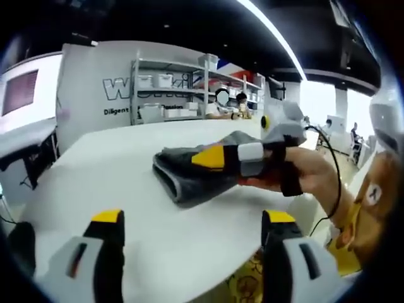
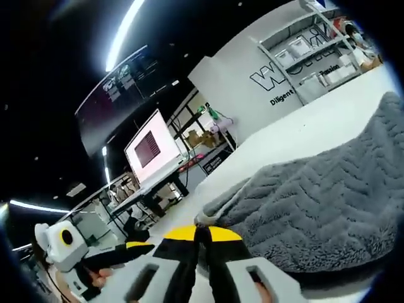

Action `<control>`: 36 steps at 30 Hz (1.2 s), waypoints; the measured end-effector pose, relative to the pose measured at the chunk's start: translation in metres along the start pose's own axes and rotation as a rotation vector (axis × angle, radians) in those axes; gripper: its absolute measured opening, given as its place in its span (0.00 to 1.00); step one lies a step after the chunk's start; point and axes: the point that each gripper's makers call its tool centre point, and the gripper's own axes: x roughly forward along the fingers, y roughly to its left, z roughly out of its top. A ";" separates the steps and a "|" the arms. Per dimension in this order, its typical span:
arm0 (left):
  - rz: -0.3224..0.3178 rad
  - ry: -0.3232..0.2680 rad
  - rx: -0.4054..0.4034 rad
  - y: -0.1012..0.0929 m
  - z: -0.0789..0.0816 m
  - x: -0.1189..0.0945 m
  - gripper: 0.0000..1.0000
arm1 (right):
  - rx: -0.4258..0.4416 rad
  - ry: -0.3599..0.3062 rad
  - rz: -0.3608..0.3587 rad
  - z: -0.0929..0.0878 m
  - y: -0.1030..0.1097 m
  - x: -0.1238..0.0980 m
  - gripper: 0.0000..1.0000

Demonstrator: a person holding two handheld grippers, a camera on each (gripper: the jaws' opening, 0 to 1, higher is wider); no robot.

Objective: Fold the towel on the table until its edges align and the towel forms a compact rectangular stack.

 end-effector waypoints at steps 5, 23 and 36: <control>0.007 0.005 0.002 0.000 0.000 -0.003 0.94 | 0.045 0.020 0.051 -0.006 0.008 0.001 0.12; 0.015 0.012 0.030 -0.014 0.009 -0.005 0.94 | -0.204 0.001 -0.021 0.039 -0.013 -0.075 0.32; -0.059 0.002 0.071 -0.032 0.031 0.020 0.95 | -0.515 0.147 -0.341 0.067 -0.114 -0.214 0.52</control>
